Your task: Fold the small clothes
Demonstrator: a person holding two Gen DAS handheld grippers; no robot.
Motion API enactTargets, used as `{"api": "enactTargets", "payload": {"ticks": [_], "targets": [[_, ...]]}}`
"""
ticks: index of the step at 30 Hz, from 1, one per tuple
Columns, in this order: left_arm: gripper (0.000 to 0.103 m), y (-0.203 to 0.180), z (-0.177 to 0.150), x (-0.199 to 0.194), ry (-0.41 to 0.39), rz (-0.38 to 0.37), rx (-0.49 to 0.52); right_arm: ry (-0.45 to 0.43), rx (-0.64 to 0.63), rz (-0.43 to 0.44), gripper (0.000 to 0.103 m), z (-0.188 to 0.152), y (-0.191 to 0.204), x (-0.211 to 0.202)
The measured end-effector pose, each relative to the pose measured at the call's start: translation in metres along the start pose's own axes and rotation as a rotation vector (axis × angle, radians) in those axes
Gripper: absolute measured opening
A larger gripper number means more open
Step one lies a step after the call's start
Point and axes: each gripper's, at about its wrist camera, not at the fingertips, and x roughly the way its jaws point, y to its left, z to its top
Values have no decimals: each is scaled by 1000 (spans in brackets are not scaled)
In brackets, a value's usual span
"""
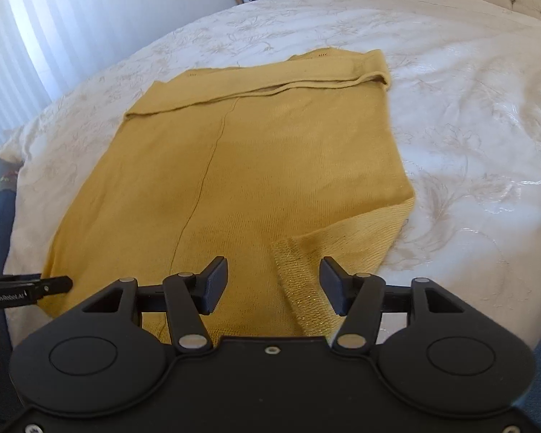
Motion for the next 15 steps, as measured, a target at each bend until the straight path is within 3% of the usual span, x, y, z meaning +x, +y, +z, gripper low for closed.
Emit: {"api": "enactTargets", "payload": {"ticks": [7,11,15], "targets": [[45,3,1,-2,8,0,-11,34,-26,-86,60,-3,2,12],[45,9,2,-5,12,4,-30,41,101,-87,28,-2,-19,5],[44,20,1,-8,7,-7,-91,56,204,-87,22,-5,-36,-3]]}}
